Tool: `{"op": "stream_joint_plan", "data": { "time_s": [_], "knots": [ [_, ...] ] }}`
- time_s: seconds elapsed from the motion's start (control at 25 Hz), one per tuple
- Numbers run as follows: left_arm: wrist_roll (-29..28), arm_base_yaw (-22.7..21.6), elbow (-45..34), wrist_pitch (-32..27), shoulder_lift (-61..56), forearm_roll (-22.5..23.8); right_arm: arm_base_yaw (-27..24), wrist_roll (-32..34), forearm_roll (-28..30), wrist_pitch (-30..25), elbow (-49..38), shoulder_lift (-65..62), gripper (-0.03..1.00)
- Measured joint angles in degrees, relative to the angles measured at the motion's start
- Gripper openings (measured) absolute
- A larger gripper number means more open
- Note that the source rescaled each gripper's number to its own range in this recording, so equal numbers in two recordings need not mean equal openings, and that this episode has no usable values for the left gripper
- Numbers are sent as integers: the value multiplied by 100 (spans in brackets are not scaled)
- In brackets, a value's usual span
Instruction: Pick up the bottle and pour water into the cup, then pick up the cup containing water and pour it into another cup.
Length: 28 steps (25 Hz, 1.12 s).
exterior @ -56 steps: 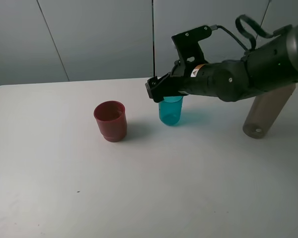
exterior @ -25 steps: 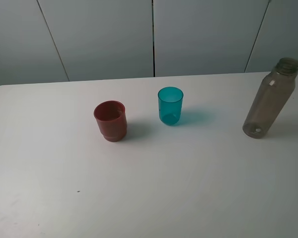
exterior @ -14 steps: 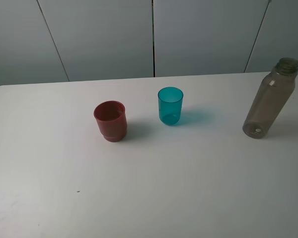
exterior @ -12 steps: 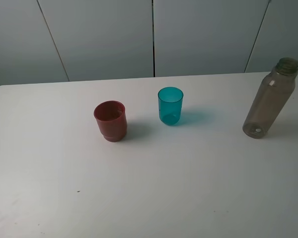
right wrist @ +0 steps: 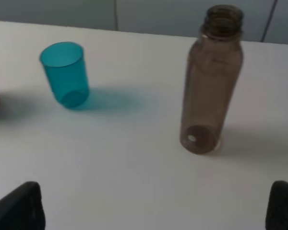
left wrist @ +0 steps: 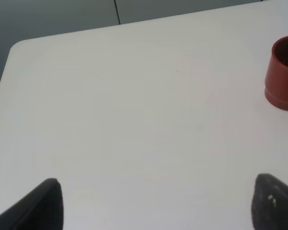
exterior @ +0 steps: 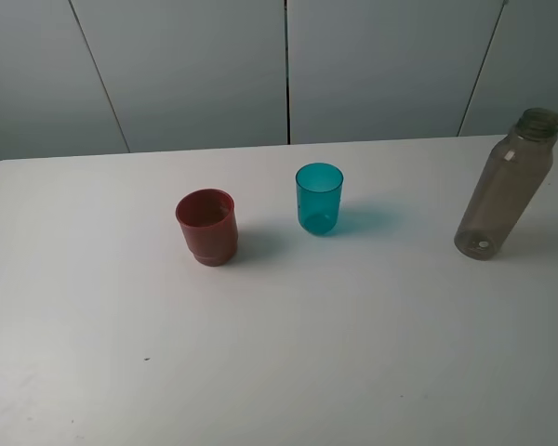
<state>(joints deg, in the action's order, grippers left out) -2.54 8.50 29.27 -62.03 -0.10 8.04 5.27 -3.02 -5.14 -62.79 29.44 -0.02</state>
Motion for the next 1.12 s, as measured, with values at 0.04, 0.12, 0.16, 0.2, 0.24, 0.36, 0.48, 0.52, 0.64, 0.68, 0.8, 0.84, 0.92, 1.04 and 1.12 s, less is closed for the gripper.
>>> {"op": "stream_joint_plan", "data": {
  "time_s": [0.04, 0.12, 0.16, 0.2, 0.24, 0.36, 0.48, 0.52, 0.64, 0.68, 0.8, 0.84, 0.92, 1.04, 1.12],
  "knots": [
    [0, 0, 0, 0, 0, 0, -153, 15, 13, 0, 0, 0, 100],
    [0, 0, 0, 0, 0, 0, -401, 28, 26, 0, 0, 0, 100],
    [0, 0, 0, 0, 0, 0, -473, 38, 26, 0, 0, 0, 100],
    [-11, 0, 0, 0, 0, 0, -493, 38, 39, 0, 0, 0, 100],
    [-11, 0, 0, 0, 0, 0, -517, 50, 39, 0, 0, 0, 100],
    [-11, 0, 0, 0, 0, 0, -528, 62, 50, 0, 0, 0, 100],
    [-11, 0, 0, 0, 0, 0, -528, 62, 63, 0, 0, 0, 100],
    [-11, 0, 0, 0, 0, 0, -528, 62, 63, 0, 0, 0, 100],
    [-11, 0, 0, 0, 0, 0, -528, 62, 63, 0, 0, 0, 100],
    [-11, 0, 0, 0, 0, 0, -528, 62, 63, 0, 0, 0, 100],
    [-11, 0, 0, 0, 0, 0, -528, 62, 100, 0, 0, 0, 100],
    [-11, 0, 0, 0, 0, 0, -528, 62, 100, 0, 0, 0, 100],
    [-11, 0, 0, 0, 0, 0, -528, 62, 100, 0, 0, 0, 100],
    [-11, 0, 0, 0, 0, 0, -528, 62, 100, 0, 0, 0, 100],
    [-11, 0, 0, 0, 0, 0, -528, 62, 100, 0, 0, 0, 100]
  ]
}}
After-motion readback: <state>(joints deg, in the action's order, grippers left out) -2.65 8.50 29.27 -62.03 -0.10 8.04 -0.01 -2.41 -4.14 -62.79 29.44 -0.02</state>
